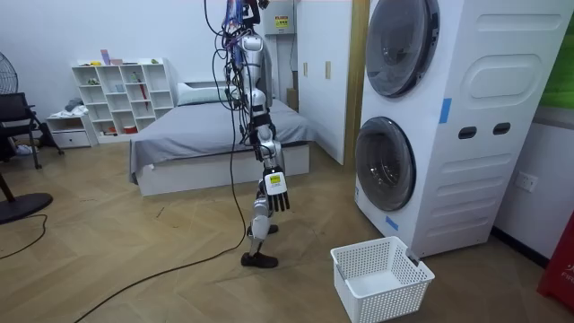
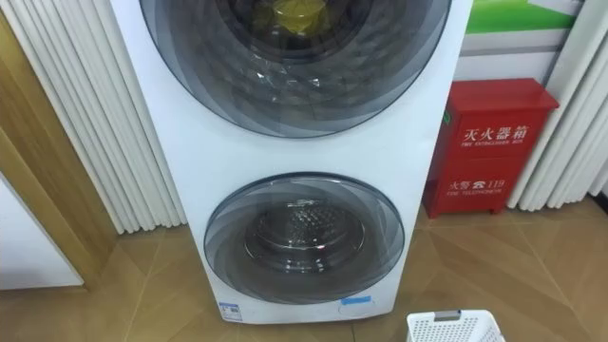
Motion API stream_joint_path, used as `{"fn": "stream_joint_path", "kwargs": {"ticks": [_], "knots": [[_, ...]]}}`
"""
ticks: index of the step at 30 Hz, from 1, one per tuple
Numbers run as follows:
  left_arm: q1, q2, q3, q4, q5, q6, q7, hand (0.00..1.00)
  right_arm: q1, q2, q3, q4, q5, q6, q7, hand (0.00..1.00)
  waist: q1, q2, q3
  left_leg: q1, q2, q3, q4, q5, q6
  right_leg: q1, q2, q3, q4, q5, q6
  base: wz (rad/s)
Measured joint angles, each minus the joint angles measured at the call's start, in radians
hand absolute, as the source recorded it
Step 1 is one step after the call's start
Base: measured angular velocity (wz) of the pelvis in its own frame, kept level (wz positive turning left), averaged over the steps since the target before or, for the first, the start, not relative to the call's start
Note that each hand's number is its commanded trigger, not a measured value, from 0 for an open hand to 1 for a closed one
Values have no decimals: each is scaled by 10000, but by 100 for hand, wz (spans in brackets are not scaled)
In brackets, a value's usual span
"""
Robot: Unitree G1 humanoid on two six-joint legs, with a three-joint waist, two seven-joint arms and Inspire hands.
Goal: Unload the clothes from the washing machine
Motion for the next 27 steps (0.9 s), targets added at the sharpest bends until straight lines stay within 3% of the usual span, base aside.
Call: {"fn": "stream_joint_path", "kwargs": {"ticks": [16,21,27], "knots": [[10,-3,3,20,-20,-87,-34,0,-15,27,-16,4,63,3,200,0,15,-138,-9,-22,1,0,12,-2,0,-20,-1,7,0,0,1,0],[1,-4,11,5,-14,-88,-93,0,-9,35,-17,-48,494,10,-166,0,57,-113,-7,-64,6,26,57,-4,-2,-7,-1,41,14,0,0,0],[-185,44,166,-4,-15,-170,-215,0,-284,-25,-643,-1592,738,28,-877,0,26,-148,-28,-132,-1,29,106,-1,1,-38,-6,42,26,1,-1,0]]}}
